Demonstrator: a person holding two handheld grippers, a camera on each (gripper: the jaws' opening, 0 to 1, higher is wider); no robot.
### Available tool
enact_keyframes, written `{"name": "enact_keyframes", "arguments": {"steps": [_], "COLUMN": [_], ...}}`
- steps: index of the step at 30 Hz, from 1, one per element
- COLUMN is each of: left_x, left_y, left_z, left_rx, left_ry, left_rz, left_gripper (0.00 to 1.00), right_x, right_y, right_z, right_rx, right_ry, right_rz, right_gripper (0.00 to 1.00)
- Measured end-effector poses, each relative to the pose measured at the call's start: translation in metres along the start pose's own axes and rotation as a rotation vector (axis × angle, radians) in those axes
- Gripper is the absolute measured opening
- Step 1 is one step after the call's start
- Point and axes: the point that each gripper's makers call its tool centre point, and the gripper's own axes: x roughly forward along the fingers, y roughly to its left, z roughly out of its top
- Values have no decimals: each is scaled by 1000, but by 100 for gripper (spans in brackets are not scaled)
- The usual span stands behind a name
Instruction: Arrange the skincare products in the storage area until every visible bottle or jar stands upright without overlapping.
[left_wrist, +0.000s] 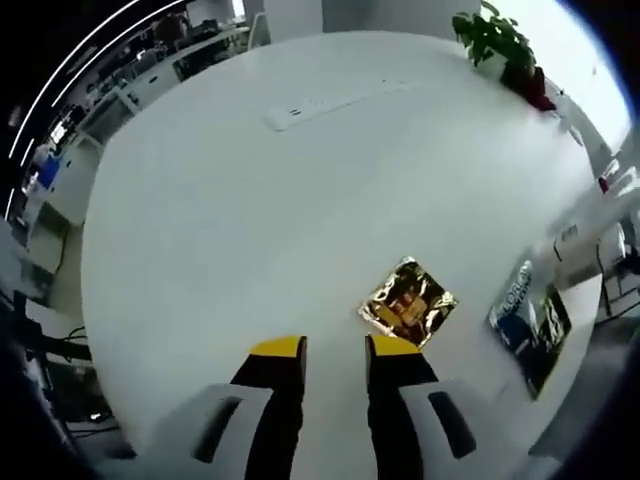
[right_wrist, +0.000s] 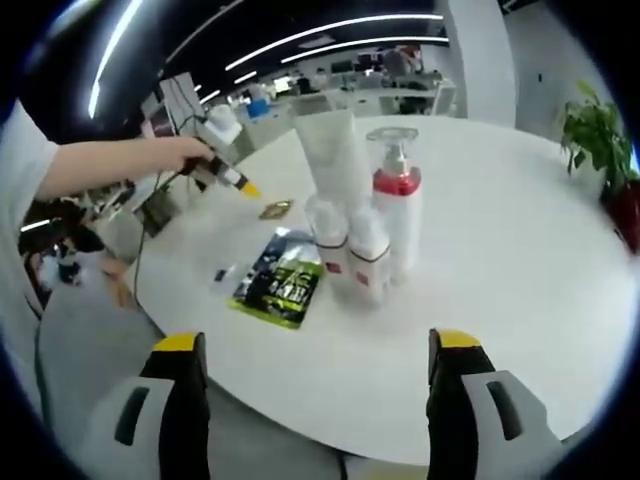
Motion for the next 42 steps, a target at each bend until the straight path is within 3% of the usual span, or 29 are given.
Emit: {"name": "enact_keyframes", "arguments": {"steps": [4, 11, 16, 18, 21, 24, 37, 42], "left_x": [4, 2, 18, 35, 38, 45, 43, 47], "left_y": [1, -24, -29, -21, -28, -29, -36, -37], "left_z": [5, 3, -1, 11, 17, 25, 31, 33], "left_rx": [-5, 54, -55, -80, -120, -150, -322, -340], "left_ry": [-9, 3, 38, 36, 19, -1, -45, -57], "left_rz": [-26, -46, -67, -54, -51, -42, 49, 94], "left_gripper": [32, 50, 61, 63, 67, 70, 69, 70], "right_x": [0, 1, 1, 2, 1, 2, 3, 2], "right_y": [-1, -1, -1, -1, -2, -2, 1, -1], "right_z": [0, -1, -2, -2, -3, -3, -4, -4], "right_rx": [-4, 0, 6, 7, 10, 14, 17, 23], "right_ry": [-2, 6, 9, 12, 14, 14, 21, 18], "right_rz": [-3, 0, -1, 0, -1, 0, 8, 4], "right_gripper": [91, 91, 91, 91, 91, 91, 91, 91]}}
